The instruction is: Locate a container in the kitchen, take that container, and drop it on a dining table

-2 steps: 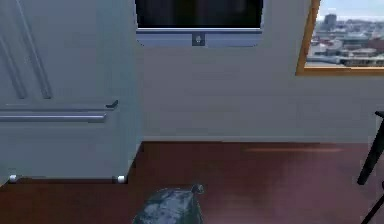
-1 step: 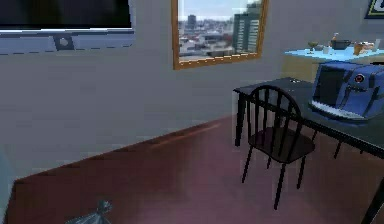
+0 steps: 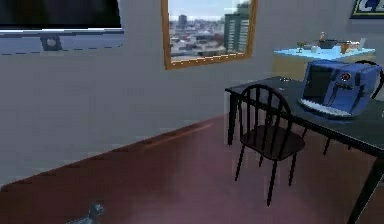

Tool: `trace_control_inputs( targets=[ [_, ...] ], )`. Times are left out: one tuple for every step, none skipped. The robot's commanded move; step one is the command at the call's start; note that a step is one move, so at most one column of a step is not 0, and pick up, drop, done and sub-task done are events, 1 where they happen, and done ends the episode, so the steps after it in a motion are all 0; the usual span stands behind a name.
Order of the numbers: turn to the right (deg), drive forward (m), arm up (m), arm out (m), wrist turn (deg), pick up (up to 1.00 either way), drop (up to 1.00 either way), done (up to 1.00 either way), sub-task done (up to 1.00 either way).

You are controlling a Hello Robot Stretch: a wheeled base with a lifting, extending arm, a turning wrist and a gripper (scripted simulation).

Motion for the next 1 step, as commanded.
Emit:
trace_control_inputs(
  targets=[
    [45.0,0.00,0.00,0.00,0.0,0.00,0.00,0.00,0.00]
  ],
)
